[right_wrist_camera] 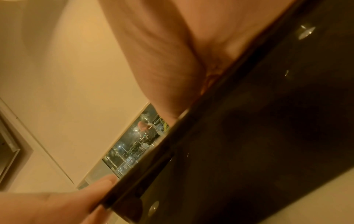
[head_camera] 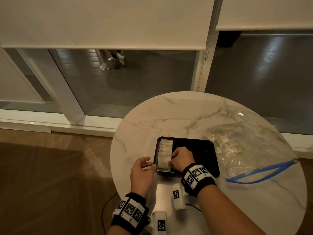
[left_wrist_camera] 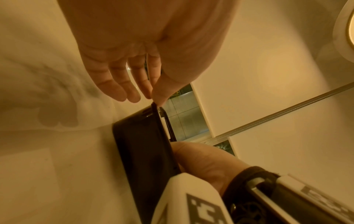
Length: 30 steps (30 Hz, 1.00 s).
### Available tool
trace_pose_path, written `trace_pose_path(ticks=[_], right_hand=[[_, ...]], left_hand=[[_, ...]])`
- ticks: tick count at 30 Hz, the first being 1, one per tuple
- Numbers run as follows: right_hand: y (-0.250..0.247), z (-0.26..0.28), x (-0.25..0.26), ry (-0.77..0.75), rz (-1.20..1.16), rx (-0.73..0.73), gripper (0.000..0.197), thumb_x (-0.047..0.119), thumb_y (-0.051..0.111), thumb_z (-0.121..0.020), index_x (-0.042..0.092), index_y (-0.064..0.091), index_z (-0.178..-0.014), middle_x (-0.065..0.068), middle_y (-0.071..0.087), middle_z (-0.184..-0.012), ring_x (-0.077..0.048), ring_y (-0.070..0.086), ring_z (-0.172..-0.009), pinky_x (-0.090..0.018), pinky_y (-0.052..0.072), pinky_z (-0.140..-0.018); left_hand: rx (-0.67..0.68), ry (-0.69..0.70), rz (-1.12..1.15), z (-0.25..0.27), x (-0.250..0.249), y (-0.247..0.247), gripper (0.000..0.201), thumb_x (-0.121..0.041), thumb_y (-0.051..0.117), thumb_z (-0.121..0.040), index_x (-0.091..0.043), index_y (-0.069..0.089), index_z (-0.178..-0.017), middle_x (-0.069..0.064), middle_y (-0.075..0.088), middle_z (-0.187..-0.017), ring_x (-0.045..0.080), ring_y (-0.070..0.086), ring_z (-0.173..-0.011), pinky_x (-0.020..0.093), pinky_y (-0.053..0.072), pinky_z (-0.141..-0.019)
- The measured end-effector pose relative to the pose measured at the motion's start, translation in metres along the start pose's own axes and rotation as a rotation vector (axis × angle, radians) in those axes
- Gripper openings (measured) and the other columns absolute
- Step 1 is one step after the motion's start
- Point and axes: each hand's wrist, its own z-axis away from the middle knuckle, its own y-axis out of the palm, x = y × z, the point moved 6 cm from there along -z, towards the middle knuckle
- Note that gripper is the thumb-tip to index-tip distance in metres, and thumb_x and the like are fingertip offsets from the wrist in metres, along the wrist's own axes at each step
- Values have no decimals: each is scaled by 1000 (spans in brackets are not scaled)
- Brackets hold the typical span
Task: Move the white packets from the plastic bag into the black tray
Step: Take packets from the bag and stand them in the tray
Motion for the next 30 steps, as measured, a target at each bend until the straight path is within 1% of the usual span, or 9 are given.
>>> trace_pose_path(ticks=[3,11,13,15,18,21,24,27,30], right_hand=[[0,1,1,-13,-45,3,22,10,81,-76,22,63,-76,0,68,-85,-19,70,-87,-36,61,-79],[-36,35,-7,-256,-326,-240,8,19,69,-91,22,68,-98,6,65,-84,-4,62,-78,-10,45,-65],[-48,48,-12,-307,-405,-262,11,19,69,-92,24,67,-100,7,67,-84,-6,64,-80,-12,50,-68],[-61,59,-23,-313,-506,-271,12,18,69,-92,26,67,-101,4,68,-84,-11,66,-79,-24,58,-70],[-80,75,-46,-273,-695,-261,14,11,67,-92,22,66,-101,-5,69,-88,-20,70,-82,-31,61,-69],[-101,94,-69,-243,-870,-295,14,1,63,-93,13,65,-100,-11,66,-85,-23,68,-76,-29,60,-66],[-126,108,-101,-213,-856,-441,17,-6,61,-91,10,65,-95,-12,66,-84,-26,69,-74,-34,61,-66],[-145,115,-147,-89,-760,-608,23,-9,61,-85,13,66,-84,-10,70,-81,-29,70,-77,-45,62,-74],[-156,113,-180,40,-476,-620,26,-6,60,-83,16,71,-78,0,71,-80,-16,67,-79,-43,57,-87]], left_hand=[[-6,-11,11,0,-1,1,30,-7,69,-91,-28,62,-113,-2,67,-107,17,66,-97,37,58,-83],[-83,48,-38,8,-8,5,24,-12,69,-91,-30,62,-106,-5,65,-107,10,59,-101,32,50,-90],[-135,108,-94,13,-18,5,23,-15,70,-90,-30,63,-105,-8,62,-108,14,57,-106,35,49,-96],[-181,233,-156,21,-34,10,23,-15,71,-88,-31,63,-102,-13,60,-103,17,55,-109,39,48,-99],[-165,404,-145,42,-56,29,28,-7,68,-88,-34,61,-93,-10,62,-99,13,58,-99,35,51,-92],[-23,551,-164,65,-71,65,46,11,59,-82,-35,62,-87,-7,60,-98,4,58,-90,24,51,-81],[278,710,-343,89,-74,120,45,14,57,-79,-29,69,-83,-12,56,-103,0,56,-97,17,47,-88],[573,867,-653,116,-66,176,40,5,57,-84,-26,78,-100,-8,52,-123,10,47,-117,30,43,-103],[718,922,-1057,134,-55,216,49,-6,54,-93,-34,66,-131,5,31,-155,28,32,-137,43,36,-112]])
